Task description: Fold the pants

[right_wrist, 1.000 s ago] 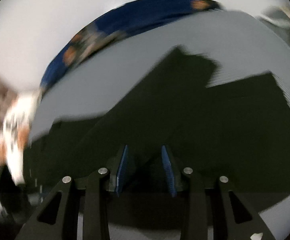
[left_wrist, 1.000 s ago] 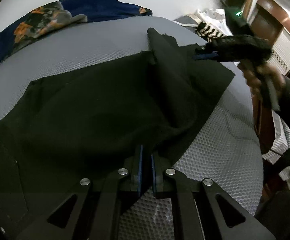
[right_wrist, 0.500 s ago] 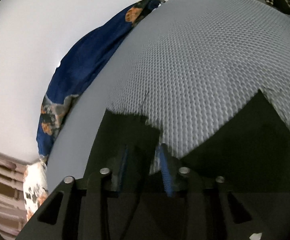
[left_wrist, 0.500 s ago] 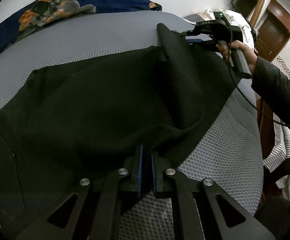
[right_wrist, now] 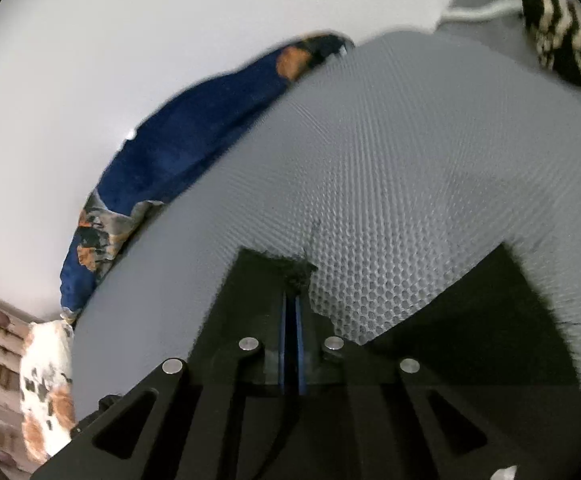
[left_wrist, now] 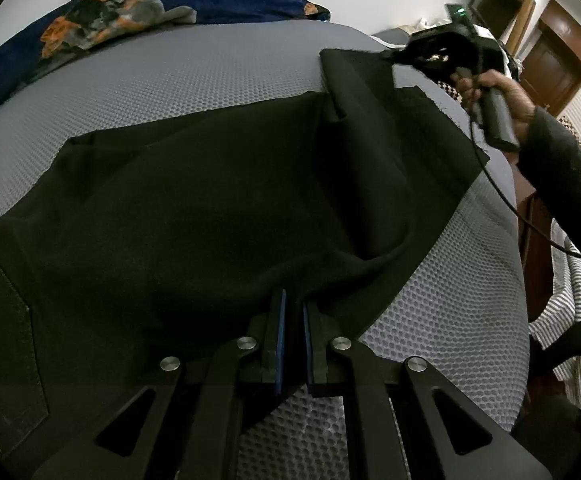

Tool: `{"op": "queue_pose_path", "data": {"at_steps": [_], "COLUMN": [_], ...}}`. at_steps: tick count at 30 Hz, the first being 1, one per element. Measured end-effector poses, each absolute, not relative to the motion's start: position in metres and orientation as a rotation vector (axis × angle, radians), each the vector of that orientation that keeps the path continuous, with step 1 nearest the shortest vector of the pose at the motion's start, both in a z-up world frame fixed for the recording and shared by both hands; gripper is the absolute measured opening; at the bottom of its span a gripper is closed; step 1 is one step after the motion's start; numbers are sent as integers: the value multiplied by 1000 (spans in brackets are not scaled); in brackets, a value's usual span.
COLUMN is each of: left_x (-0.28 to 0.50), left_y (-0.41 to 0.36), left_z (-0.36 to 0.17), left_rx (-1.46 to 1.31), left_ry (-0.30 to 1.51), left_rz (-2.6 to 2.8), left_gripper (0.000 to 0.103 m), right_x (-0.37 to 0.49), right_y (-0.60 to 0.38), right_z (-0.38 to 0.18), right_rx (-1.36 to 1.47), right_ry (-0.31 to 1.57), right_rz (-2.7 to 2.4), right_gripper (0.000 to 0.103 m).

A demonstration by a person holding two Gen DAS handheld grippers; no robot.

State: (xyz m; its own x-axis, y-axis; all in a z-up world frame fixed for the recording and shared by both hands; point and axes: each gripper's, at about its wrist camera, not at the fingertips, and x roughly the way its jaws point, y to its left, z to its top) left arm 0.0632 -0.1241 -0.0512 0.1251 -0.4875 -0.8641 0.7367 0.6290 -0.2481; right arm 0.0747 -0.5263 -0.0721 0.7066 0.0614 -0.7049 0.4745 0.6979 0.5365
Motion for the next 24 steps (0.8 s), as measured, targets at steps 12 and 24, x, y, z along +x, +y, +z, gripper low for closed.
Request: {"op": "queue_pose_path", "data": {"at_steps": [12,24], "left_x": [55,50], "left_y": [-131,-139], "left_z": [-53,-59], "left_rx": [306,366], "left_ry": [1119,1132], "left_rz": [-923,-925], "left_gripper": [8,8], "right_x": [-45,-95], "right_y": [-502,-517], "right_z": [-38,-97], "right_rx": [458,514], "right_ry": [828,936], "right_rz": [-633,-758], "right_gripper": [3,2]}}
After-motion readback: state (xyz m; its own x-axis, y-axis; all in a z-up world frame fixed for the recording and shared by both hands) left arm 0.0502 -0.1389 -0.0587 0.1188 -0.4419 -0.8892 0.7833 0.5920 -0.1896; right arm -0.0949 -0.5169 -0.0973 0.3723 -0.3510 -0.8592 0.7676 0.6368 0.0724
